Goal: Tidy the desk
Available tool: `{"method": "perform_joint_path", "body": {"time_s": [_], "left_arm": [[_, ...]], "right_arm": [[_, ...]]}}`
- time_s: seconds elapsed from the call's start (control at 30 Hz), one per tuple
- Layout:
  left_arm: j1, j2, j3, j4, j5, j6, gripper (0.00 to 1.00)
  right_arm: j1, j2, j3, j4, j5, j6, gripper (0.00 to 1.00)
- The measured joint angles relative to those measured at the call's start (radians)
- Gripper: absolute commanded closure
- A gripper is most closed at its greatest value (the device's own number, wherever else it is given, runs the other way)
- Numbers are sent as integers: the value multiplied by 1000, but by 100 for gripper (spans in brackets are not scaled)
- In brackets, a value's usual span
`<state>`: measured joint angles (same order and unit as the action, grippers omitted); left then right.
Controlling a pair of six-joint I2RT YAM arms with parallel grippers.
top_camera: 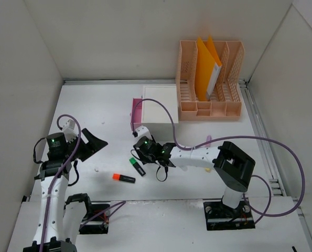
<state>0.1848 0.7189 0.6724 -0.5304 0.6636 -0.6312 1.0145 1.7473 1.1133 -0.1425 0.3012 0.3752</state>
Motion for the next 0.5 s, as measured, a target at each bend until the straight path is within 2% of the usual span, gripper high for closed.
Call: {"method": "perform_joint_path", "body": {"time_s": [0.17, 0.5], "left_arm": [[0, -2, -18, 9, 1, 0, 28], [0, -5, -31, 6, -4, -1, 27]], "right_arm": [[1, 0, 0, 2, 29, 0, 49], [-15, 57, 0, 3, 32, 22, 51]]}}
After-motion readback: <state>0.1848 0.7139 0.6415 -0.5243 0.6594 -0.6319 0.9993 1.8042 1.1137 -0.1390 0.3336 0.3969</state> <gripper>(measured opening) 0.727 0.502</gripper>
